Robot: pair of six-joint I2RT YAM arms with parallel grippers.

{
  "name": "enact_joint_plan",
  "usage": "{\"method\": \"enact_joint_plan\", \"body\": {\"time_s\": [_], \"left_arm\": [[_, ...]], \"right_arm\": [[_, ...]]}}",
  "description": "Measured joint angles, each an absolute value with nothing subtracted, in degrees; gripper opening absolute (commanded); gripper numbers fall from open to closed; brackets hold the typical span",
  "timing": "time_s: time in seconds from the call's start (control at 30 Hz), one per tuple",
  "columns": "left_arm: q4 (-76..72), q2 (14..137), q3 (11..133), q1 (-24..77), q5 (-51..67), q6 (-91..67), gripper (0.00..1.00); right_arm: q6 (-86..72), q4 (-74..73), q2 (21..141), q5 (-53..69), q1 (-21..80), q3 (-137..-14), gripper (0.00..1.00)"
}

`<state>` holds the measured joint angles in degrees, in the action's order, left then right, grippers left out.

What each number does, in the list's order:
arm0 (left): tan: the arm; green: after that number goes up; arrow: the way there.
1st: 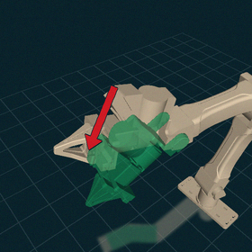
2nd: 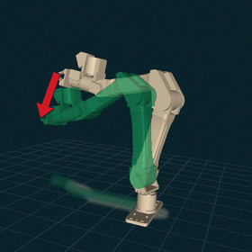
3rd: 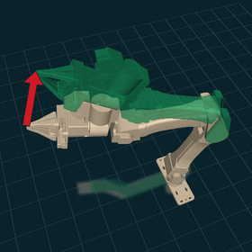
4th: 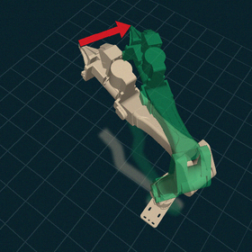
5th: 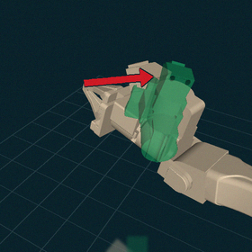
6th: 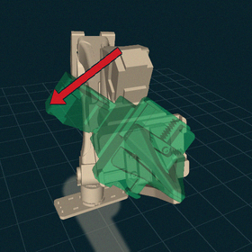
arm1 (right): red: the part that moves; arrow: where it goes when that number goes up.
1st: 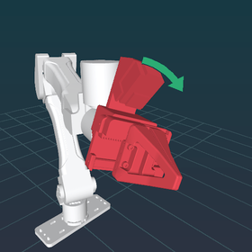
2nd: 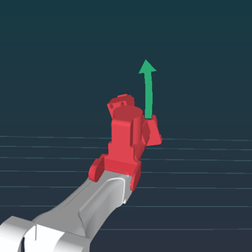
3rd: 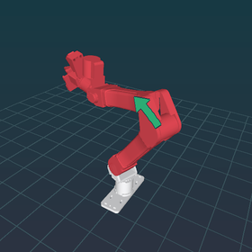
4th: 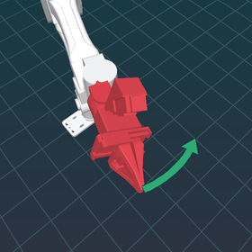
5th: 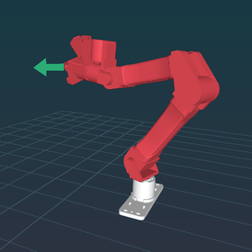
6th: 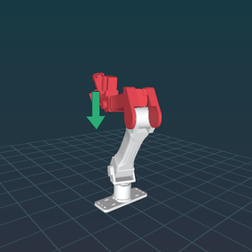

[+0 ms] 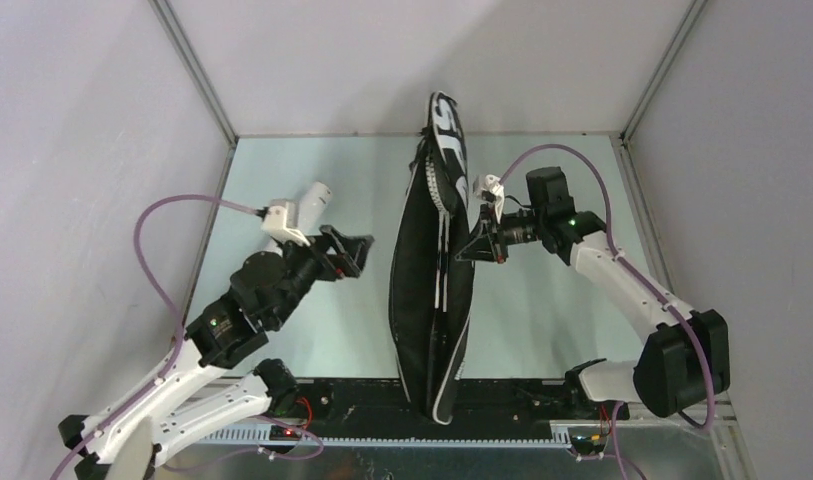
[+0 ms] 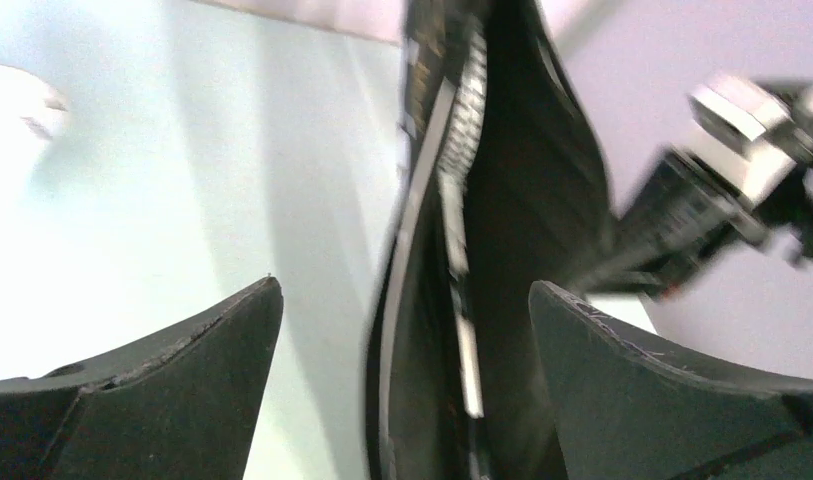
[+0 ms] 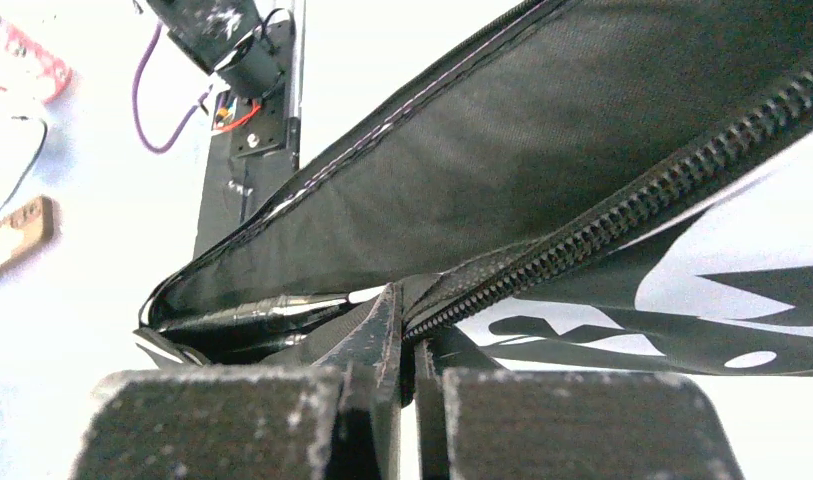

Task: Pack up the badminton gear
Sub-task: Adjust the racket bag at the center of the board.

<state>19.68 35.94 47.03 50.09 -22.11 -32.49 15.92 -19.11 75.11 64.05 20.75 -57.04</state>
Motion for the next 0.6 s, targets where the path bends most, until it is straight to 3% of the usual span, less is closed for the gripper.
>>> {"method": "enact_joint_plan", "body": {"time_s": [0.13,0.33,0.6], "left_arm": [[20.5,36.9,48.5,43.0,-25.1,-32.9,1.0],[20.2,40.6,49.2,30.0,-20.4,-33.8,1.0],[19.9,38.2,49.2,26.7,-18.5,-34.7,1.0]], "right_arm": [[29.6,-32.6,77.5,66.3,21.7,-64.1,0.0],[47.0,-49.3,82.0,64.5,24.7,-72.6,0.0],[66.1,-70.2,93.5,56.4,28.9,-91.9,0.0]]}}
